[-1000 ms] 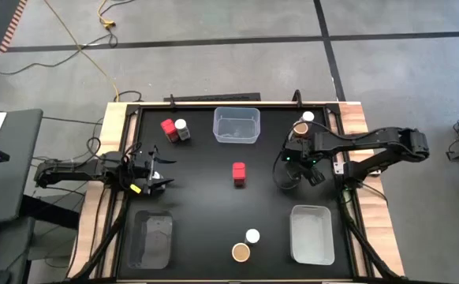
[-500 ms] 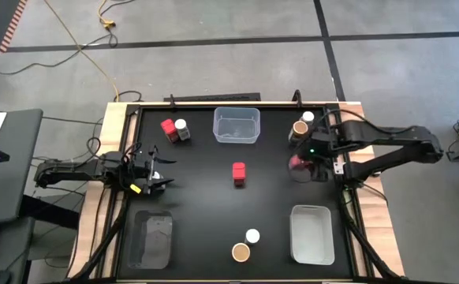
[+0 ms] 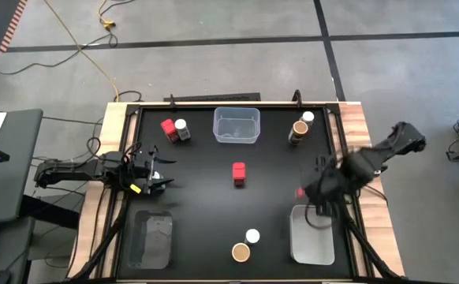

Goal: Sort spices by type
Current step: Put the right red spice can into the white bin

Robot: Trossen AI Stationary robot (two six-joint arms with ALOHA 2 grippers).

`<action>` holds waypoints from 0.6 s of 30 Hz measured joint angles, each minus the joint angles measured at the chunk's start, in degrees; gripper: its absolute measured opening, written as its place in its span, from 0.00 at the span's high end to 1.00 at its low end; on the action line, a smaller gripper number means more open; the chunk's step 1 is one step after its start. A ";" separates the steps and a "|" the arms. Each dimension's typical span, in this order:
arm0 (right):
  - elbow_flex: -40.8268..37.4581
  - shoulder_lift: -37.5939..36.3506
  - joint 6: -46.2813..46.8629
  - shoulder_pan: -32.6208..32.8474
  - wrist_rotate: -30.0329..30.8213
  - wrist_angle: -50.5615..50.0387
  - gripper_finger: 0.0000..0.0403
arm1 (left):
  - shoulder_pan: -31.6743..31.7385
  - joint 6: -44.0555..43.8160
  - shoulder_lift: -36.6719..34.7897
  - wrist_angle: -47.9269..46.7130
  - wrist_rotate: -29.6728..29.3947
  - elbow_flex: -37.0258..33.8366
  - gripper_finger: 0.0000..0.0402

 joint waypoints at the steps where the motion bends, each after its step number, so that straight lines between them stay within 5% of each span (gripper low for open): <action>1: 0.03 0.98 1.88 2.01 -0.10 -0.20 0.40 | 0.01 0.01 -0.01 0.00 0.00 0.00 0.24; 8: 0.03 7.67 10.89 11.60 -1.38 0.20 0.40 | 0.01 0.00 0.00 0.00 0.00 0.00 0.24; 18: -5.25 10.96 12.08 15.34 -1.69 8.18 0.40 | 0.00 0.00 -0.01 0.00 0.00 0.00 0.24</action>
